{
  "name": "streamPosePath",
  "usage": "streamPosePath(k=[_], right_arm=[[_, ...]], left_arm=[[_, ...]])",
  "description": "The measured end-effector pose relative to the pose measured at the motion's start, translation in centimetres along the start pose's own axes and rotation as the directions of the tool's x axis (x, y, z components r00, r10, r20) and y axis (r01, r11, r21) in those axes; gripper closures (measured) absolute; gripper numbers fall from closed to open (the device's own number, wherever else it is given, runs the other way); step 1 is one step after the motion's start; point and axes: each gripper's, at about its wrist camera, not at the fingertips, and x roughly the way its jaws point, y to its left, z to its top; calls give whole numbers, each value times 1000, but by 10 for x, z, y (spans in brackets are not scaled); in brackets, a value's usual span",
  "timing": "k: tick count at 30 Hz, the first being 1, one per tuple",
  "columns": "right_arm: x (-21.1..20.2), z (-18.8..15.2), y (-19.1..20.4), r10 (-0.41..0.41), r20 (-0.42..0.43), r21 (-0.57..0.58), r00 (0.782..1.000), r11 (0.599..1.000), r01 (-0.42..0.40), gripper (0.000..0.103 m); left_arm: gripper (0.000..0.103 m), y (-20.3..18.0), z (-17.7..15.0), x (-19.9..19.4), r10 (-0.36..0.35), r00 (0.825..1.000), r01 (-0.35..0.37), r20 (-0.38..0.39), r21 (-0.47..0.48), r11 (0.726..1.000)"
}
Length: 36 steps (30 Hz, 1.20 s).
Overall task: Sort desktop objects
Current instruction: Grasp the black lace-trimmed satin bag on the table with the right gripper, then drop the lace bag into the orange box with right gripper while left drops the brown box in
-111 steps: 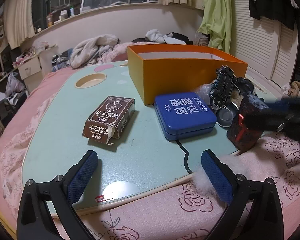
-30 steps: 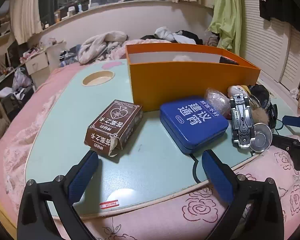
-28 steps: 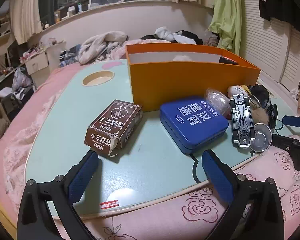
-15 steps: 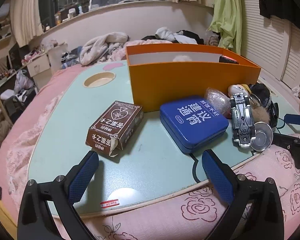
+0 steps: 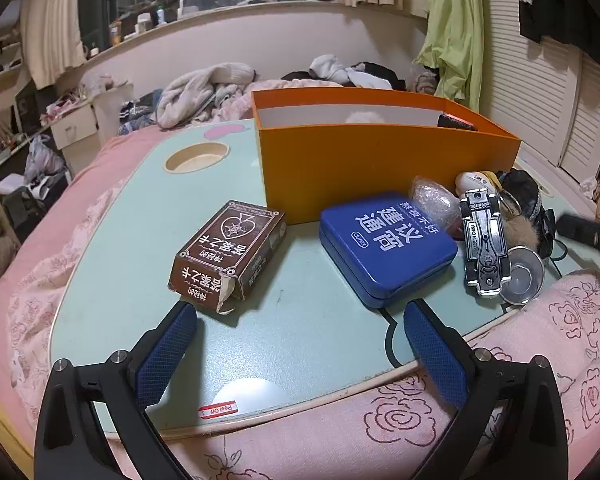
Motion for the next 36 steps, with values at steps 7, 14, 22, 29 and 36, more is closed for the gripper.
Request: streamPosePath(k=[7, 14, 22, 29, 36], right_arm=[[25, 32, 15, 23, -39, -14, 999, 1000, -24, 43], [26, 19, -3, 40, -29, 56, 999, 998, -38, 73], [-18, 12, -9, 97, 193, 89, 976, 989, -116, 73], [-15, 20, -4, 98, 186, 81, 978, 990, -114, 73], [-17, 19, -8, 98, 203, 73, 974, 991, -115, 73]], left_arm=[[0, -1, 0, -1, 0, 1000, 0, 0, -1, 1000], [11, -3, 3, -17, -47, 996, 48, 71, -12, 999], [11, 45, 46, -31, -13, 992, 13, 127, 0, 1000], [52, 41, 56, 30, -106, 991, 116, -81, 133, 984], [64, 46, 52, 6, -128, 992, 128, 4, 59, 990]])
